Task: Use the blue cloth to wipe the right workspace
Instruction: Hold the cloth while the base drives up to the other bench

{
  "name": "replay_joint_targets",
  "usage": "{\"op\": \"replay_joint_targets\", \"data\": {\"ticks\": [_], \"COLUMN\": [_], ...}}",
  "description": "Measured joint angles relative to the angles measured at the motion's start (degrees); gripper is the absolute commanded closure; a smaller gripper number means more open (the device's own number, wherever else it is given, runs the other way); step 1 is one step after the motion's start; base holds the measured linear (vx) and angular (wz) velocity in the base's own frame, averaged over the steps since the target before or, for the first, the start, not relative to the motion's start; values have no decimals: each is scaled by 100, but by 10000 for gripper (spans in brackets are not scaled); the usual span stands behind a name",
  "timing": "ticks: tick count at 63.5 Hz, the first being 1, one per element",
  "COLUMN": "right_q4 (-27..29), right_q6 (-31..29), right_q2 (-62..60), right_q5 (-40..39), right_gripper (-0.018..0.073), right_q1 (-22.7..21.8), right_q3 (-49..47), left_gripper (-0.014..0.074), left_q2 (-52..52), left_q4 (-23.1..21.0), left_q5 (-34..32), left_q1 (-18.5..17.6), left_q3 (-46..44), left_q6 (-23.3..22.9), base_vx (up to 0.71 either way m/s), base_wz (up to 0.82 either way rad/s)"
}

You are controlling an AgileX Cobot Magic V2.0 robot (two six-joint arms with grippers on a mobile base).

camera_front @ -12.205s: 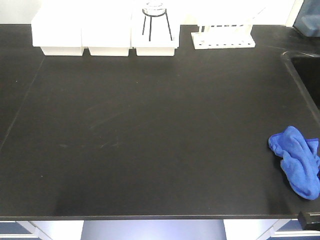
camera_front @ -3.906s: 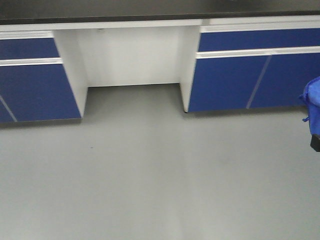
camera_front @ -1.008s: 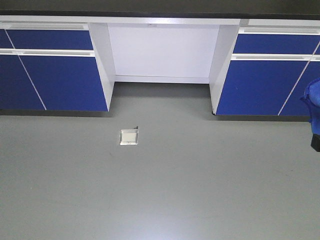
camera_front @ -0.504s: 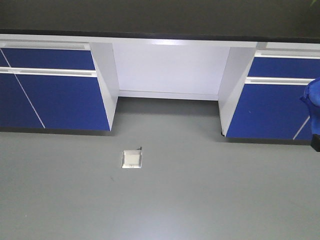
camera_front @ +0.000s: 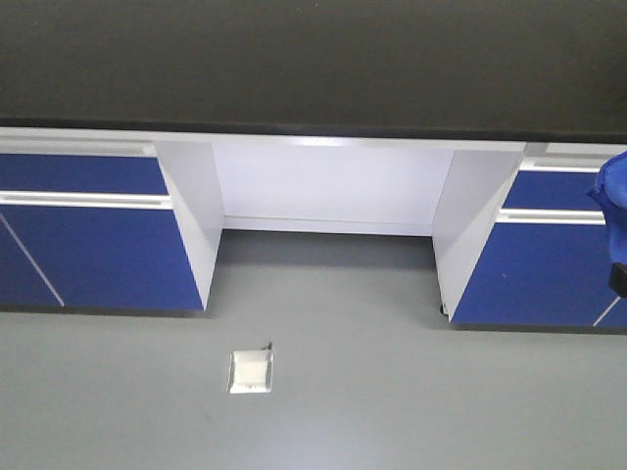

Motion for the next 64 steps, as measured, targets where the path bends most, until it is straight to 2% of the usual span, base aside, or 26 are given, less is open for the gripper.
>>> {"op": "replay_joint_targets", "data": {"ticks": [64], "right_q4": [0], "right_q6": [0], "right_q2": [0], "right_q5": [0], "right_gripper": [567], "right_q1": [0], "right_q3": [0], "left_gripper": [602], "left_q2": [0], "left_q4": [0], "left_q5": [0], "left_q1": [0], "left_q3": [0], "left_q6": [0], "base_vx": [35], "base_wz": [-2]}}
